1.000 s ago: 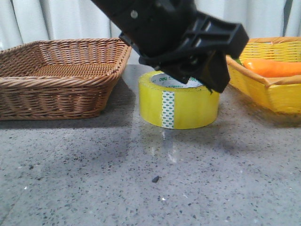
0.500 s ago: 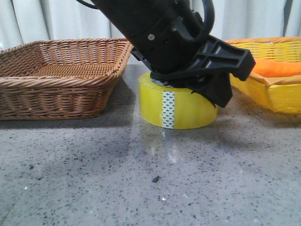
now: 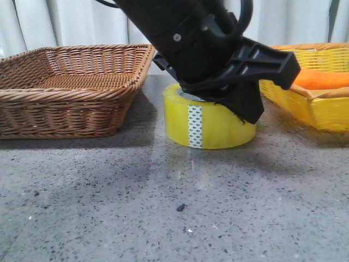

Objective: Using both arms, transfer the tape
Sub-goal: 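Lift the tape roll with the left gripper toward the brown basket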

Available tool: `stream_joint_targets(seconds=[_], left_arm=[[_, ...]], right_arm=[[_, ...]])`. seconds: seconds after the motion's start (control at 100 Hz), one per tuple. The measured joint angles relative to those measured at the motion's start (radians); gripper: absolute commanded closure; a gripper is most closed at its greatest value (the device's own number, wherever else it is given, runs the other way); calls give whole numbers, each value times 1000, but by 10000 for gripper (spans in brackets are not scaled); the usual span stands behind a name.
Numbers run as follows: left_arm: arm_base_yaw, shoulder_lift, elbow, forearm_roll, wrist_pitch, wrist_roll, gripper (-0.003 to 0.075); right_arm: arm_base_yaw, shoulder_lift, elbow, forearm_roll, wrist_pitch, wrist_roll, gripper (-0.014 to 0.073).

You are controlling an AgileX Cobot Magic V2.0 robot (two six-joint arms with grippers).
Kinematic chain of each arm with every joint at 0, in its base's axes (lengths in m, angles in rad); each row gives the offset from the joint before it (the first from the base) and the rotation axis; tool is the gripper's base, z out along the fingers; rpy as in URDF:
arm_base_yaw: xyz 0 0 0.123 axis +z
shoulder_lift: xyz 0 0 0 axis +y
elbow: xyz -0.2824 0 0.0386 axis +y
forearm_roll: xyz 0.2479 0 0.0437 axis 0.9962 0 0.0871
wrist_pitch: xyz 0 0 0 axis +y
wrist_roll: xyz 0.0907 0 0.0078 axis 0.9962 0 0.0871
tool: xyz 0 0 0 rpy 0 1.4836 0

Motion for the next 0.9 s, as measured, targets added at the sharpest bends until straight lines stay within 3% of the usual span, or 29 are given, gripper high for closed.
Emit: stream_joint_targets(seconds=[0.43, 0.9], left_arm=[[55, -43, -223, 97, 230, 0, 741], [359, -206, -242, 144, 387, -2, 741]], right_arm=[[0, 0, 0, -1, 13, 0, 668], [0, 0, 0, -1, 26, 0, 668]])
